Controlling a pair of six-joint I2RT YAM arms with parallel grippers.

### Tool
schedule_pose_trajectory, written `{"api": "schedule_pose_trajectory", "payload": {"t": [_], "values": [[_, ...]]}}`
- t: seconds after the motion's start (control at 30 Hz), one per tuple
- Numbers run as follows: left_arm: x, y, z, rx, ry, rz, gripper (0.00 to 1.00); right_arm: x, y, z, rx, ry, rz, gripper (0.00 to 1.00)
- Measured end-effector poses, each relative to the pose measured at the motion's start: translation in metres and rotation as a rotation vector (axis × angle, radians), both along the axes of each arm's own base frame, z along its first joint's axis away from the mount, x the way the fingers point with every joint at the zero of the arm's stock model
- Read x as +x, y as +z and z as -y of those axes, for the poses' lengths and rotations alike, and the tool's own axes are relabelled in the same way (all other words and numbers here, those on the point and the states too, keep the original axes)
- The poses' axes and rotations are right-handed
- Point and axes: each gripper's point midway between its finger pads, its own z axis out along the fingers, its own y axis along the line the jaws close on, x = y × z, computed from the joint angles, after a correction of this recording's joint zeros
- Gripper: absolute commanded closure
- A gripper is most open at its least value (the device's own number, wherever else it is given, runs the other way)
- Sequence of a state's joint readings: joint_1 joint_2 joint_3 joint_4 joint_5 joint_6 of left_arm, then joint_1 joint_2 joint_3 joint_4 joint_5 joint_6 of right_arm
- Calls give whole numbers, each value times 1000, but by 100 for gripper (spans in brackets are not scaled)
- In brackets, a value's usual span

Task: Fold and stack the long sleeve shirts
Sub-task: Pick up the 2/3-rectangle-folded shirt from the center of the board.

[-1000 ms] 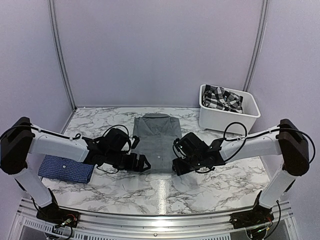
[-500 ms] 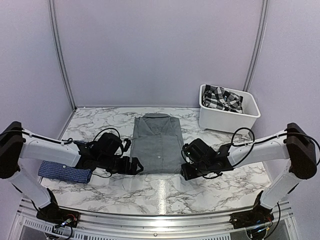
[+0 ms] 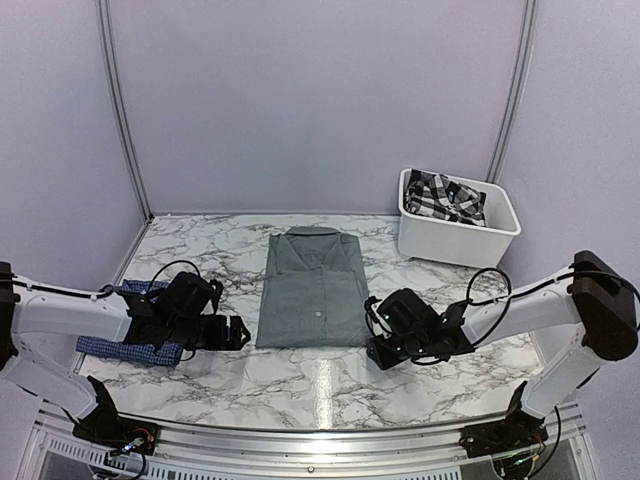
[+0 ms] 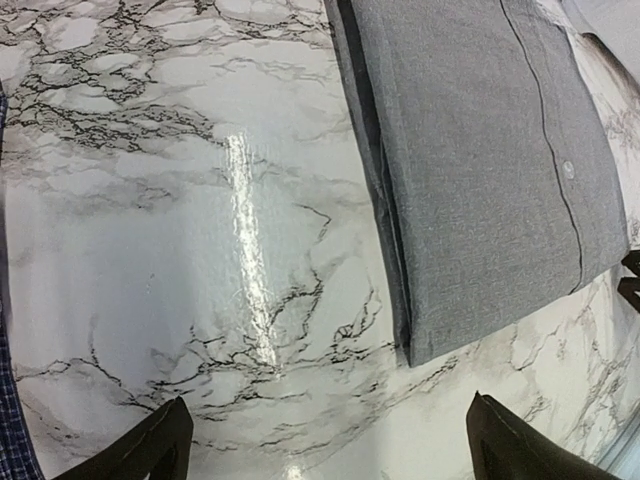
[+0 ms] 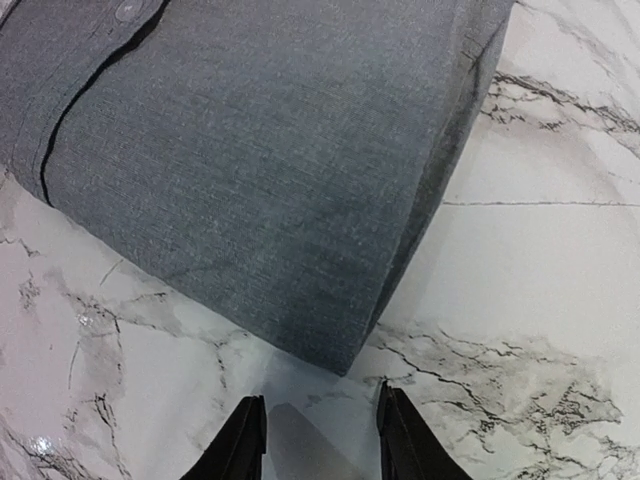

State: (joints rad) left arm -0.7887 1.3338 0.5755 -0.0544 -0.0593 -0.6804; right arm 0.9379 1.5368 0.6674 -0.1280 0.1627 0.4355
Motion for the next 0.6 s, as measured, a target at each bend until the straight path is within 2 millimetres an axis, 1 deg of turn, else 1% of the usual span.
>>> {"api": "schedule_pose_trajectory", "payload": {"t": [0.13,0.3,0.4,0.47,0.6], "values": [[-5,-6,1,44,-41,15,9,1,0,-1,-4,25,19,69],[-11,-11,9,82,-118,39,23,2,-1,0,-18,39,32,69],[-14,-19,13,118,-162,40,31,4,-2,-1,-25,47,43,70],[-16,-27,15,146,-185,33,34,5,-2,-1,-29,48,52,70],[-14,-29,28,166,-222,53,38,7,-3,-2,-33,53,64,71]]}}
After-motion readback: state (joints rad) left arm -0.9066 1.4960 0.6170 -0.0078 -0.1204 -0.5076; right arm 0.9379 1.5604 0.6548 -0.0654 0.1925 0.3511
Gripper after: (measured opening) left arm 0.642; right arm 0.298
